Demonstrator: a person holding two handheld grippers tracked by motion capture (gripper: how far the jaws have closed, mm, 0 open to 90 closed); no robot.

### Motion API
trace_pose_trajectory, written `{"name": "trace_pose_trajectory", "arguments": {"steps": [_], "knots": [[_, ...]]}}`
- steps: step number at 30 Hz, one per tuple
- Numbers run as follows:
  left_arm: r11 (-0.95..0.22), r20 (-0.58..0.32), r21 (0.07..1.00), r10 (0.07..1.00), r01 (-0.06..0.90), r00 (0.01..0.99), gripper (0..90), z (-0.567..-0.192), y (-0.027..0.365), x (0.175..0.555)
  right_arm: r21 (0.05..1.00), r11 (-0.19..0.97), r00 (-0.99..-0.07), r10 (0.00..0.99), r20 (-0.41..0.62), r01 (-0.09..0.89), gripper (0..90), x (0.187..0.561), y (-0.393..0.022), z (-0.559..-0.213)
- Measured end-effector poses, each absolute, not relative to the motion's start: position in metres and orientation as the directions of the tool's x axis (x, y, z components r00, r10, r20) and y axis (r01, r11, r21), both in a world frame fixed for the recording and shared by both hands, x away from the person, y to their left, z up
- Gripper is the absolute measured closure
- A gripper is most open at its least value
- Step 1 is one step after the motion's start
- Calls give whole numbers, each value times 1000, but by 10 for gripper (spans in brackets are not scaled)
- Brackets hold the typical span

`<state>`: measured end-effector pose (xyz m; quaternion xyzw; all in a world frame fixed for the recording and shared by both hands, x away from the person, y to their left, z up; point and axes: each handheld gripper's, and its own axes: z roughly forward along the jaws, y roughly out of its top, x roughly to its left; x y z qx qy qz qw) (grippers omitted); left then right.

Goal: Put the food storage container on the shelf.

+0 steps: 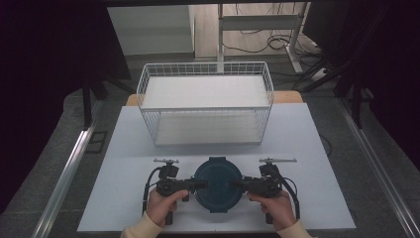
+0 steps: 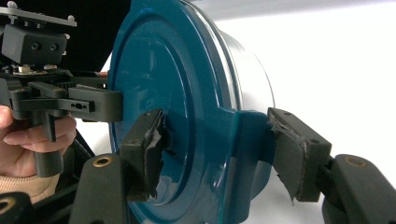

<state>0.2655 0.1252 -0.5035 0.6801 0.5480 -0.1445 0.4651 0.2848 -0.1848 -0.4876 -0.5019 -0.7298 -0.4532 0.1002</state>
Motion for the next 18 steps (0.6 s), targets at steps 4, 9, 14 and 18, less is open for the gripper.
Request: {"name": "trace_pose_trajectory", "arguments": {"steps": [4, 9, 14, 18], "knots": [[28, -700, 481, 614, 877, 364, 356, -502, 126, 265, 568, 86, -482, 642, 597, 818, 385, 284, -183, -488], [21, -682, 504, 622, 863, 383, 359, -497, 128, 263, 575, 88, -490, 636, 596, 814, 385, 283, -182, -486], [14, -664, 532, 627, 847, 407, 362, -488, 129, 261, 592, 92, -507, 630, 588, 800, 385, 282, -181, -480], [19, -660, 546, 625, 837, 417, 364, -483, 130, 261, 613, 89, -521, 629, 577, 785, 385, 281, -181, -473]]}}
